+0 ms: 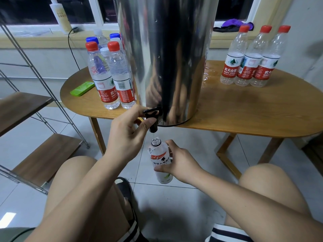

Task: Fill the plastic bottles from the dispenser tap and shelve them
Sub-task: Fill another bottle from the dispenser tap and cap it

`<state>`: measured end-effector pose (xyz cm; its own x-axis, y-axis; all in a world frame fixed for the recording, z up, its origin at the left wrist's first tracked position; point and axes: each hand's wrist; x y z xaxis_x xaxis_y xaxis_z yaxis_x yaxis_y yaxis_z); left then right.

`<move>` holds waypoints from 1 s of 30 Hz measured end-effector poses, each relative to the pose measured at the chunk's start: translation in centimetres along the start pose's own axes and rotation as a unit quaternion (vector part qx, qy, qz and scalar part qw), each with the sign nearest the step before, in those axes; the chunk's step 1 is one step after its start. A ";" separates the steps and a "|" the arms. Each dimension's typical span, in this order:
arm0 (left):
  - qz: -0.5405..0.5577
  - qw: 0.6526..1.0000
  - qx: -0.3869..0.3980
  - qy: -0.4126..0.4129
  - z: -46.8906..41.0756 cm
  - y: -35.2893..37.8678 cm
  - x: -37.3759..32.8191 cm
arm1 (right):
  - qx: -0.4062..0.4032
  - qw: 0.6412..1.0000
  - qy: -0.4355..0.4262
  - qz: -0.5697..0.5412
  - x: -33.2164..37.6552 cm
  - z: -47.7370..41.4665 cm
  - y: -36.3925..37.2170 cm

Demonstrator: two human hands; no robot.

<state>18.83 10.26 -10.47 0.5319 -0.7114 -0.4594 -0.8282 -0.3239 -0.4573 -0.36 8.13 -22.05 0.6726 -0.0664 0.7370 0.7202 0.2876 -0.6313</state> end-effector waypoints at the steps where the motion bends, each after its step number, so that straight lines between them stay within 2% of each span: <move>1: 0.001 1.000 0.001 0.001 0.0 0.0 0.0 | 0.000 1.000 0.000 -0.001 0.0 0.0 0.0; 30: 0.016 1.000 0.005 -0.008 0.2 -0.1 0.3 | 0.001 1.000 0.004 -0.007 -0.1 -0.3 0.5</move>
<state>19.08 10.21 -10.73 0.5080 -0.7108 -0.4865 -0.8430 -0.2944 -0.4502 -0.02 7.95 -22.51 0.6644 -0.0781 0.7433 0.7287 0.2888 -0.6210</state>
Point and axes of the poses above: each hand's wrist, its own z-axis away from the middle knuckle, its own y-axis out of the palm, x = y × z, and after that the axes turned 13 degrees about y, right-handed
